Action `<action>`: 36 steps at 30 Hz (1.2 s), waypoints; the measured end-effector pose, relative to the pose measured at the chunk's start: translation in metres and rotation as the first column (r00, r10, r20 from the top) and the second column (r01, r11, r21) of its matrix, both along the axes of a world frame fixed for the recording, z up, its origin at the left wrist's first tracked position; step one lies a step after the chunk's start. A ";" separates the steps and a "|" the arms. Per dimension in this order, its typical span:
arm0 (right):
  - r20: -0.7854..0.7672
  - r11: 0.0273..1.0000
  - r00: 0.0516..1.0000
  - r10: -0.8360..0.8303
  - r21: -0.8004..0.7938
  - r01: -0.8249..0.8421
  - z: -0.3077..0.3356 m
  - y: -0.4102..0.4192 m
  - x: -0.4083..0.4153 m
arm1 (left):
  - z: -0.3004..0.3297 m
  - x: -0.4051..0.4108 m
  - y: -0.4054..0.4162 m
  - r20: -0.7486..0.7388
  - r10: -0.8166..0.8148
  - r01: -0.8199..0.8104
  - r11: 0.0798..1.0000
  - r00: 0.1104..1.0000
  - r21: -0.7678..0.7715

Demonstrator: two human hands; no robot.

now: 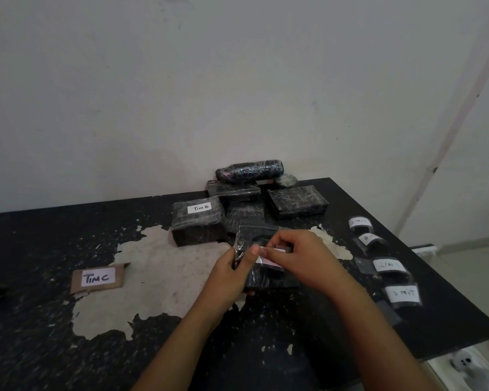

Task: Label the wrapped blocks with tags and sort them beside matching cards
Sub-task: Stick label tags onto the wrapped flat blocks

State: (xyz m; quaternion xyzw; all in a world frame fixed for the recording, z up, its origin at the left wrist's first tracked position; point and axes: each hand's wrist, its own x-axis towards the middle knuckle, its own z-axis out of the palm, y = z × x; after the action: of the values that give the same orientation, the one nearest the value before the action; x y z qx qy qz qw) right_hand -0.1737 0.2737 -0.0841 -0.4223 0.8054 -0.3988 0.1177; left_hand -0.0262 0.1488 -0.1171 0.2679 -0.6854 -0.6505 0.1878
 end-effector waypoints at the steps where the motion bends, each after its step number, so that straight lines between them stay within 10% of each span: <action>1: -0.011 1.000 1.000 -0.005 0.004 0.005 -0.001 0.000 0.000 | -0.002 0.000 0.000 -0.004 0.003 -0.003 1.000 1.000 -0.011; 36: 0.326 0.828 0.909 -0.259 -0.410 0.383 -0.013 0.014 0.016 | 0.004 0.002 0.005 -0.121 0.177 -0.159 0.977 0.977 0.143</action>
State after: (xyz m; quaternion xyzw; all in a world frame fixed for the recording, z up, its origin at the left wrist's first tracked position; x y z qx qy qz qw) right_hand -0.1574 0.2873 -0.0973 -0.2403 0.7237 -0.6452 0.0473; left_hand -0.0242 0.1536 -0.1134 0.2928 -0.6015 -0.6927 0.2695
